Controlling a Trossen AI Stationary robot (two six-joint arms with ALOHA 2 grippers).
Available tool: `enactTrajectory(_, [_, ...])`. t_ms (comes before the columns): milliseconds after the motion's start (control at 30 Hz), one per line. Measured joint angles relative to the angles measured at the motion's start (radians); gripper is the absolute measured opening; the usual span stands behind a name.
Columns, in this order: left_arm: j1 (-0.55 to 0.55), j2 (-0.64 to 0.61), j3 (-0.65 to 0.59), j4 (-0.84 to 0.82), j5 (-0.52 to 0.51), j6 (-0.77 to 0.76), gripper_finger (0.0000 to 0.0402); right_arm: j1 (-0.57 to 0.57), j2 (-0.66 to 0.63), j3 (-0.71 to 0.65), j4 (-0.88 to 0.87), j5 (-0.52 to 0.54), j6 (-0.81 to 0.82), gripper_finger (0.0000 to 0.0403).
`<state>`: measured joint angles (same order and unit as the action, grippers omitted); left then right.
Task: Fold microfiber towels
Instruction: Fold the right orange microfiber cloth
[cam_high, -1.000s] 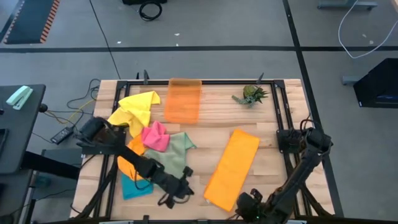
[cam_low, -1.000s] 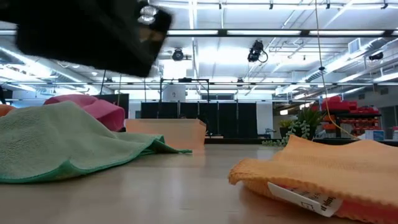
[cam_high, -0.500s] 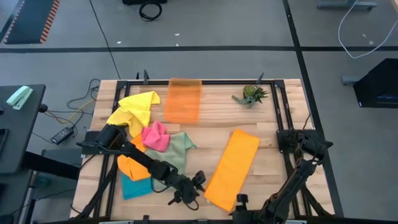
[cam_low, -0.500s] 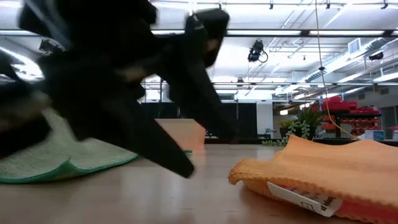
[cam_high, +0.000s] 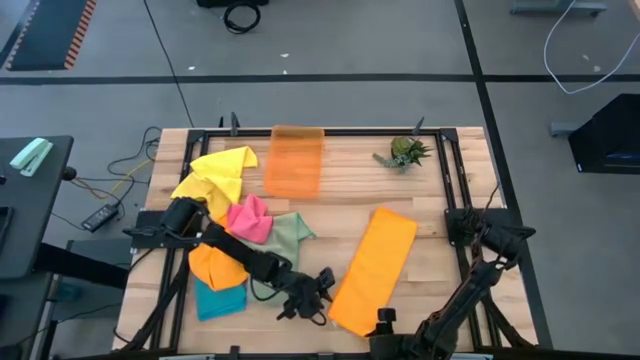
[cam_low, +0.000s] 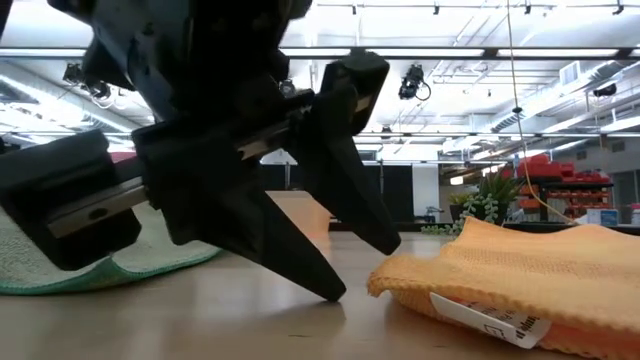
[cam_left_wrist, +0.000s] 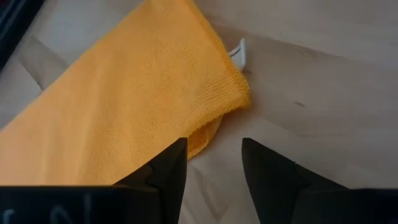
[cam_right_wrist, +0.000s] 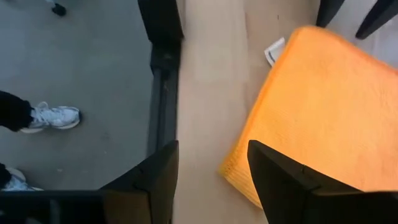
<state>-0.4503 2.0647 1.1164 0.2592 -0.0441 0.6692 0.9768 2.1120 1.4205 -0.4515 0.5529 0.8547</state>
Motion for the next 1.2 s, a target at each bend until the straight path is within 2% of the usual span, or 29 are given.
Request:
enactTrajectory(133, [0.004,0.000,0.000,0.002,0.013,0.006,0.0160,-0.007,0.005,-0.014,0.006,-0.004,0.006,0.0200])
enactTrajectory(367, [-0.024,0.000,-0.001,0.027,0.008,0.155,0.0160,-0.011,0.005,-0.072,0.042,-0.004,0.062,0.0200])
enactTrajectory(500, [-0.025,0.000,-0.001,0.028,0.011,0.167,0.0160,-0.011,0.005,-0.111,0.130,-0.015,0.062,0.0200])
enactTrajectory(833, [-0.016,0.013,0.002,0.062,0.015,0.285,0.0162,-0.019,0.004,-0.132,0.145,-0.024,0.082,0.0200])
enactTrajectory(1033, [0.000,0.088,0.118,0.027,0.016,0.283,0.0162,-0.032,0.003,-0.132,0.144,-0.032,0.087,0.0195])
enactTrajectory(1200, [0.004,0.100,0.171,-0.093,0.016,0.313,0.0157,-0.039,0.003,-0.132,0.144,-0.042,0.086,0.0169])
